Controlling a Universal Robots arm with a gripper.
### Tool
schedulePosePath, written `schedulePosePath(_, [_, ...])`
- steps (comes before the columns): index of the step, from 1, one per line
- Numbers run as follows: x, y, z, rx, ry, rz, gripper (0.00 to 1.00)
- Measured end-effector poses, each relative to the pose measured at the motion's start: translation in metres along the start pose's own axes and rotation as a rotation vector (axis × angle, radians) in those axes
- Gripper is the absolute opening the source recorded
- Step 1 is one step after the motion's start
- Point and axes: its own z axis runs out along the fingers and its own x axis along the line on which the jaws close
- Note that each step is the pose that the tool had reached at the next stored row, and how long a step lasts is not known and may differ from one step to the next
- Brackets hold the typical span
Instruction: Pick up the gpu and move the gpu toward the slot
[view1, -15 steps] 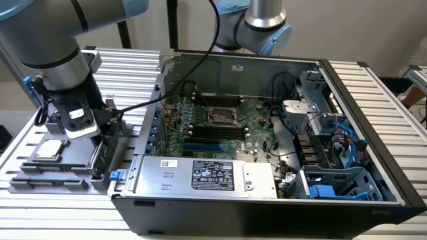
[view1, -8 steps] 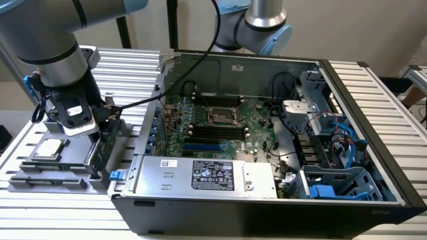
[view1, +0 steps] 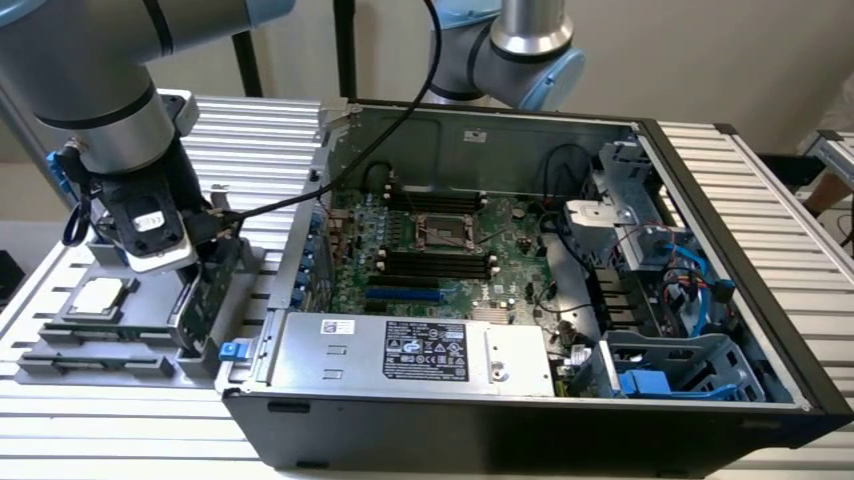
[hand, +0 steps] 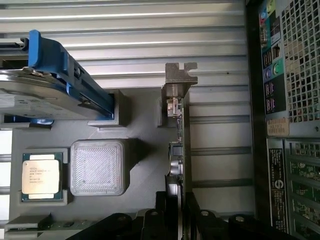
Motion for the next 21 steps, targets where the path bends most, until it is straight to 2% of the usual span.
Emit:
schedulePosePath(7, [0.0000,-0.0002,0.0001,-0.0014,0.0002,-0.001,0.26])
schedulePosePath(9, [0.0000,-0.0002,0.0003,-0.0012,0.0018,-0.001,0.26])
schedulePosePath(13, [-0.0001,-0.0001,-0.0002,0.0001,0.0191,0.001,0.26])
schedulePosePath(15, [-0.0001,-0.0001,-0.0012,0.0006,0.0253,0.001,0.26])
schedulePosePath(18, [-0.0004,0.0002,-0.0040,0.0007,0.0297,0.002,0.26])
schedulePosePath(21, [-0.0006,0.0006,-0.0085,0.0008,0.0316,0.002,0.26])
